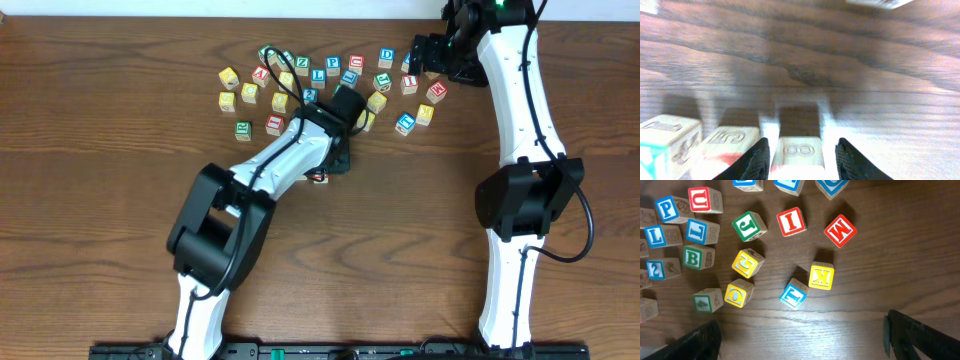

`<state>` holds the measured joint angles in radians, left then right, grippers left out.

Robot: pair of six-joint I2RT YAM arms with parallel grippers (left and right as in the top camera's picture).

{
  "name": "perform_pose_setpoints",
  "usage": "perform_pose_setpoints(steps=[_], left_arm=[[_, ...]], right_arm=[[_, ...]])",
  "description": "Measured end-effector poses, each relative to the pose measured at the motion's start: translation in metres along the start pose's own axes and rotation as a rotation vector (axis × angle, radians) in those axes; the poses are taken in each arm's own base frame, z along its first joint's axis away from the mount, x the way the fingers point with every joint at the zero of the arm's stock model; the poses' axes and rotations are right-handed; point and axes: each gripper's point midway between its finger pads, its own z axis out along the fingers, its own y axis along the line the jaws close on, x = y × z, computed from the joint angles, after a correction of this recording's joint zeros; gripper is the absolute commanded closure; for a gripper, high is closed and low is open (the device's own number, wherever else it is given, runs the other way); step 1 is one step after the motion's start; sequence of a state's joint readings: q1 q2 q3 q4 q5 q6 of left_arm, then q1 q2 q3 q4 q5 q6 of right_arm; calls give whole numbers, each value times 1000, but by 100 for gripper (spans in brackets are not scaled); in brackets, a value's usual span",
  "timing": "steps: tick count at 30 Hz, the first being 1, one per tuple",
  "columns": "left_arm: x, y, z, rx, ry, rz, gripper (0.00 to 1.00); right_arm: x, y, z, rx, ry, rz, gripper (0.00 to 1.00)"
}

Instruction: Spell out NEURIPS

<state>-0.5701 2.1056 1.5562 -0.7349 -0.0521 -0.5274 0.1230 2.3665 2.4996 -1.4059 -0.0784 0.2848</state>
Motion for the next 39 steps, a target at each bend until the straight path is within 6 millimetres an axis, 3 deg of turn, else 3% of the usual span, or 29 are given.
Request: perform_pose_setpoints(steps=[13,19,29,39], left_arm=[[-29,-6,-101,123,-199,51,58],[-41,26,-136,123,-247,0,58],[-58,111,-137,35,-223,-160,58],[-67,150,-136,0,-223,-234,58]], right_arm=[[0,0,0,0,0,0,1],[0,0,0,0,0,0,1],[0,0,0,0,0,0,1],[0,0,0,0,0,0,1]])
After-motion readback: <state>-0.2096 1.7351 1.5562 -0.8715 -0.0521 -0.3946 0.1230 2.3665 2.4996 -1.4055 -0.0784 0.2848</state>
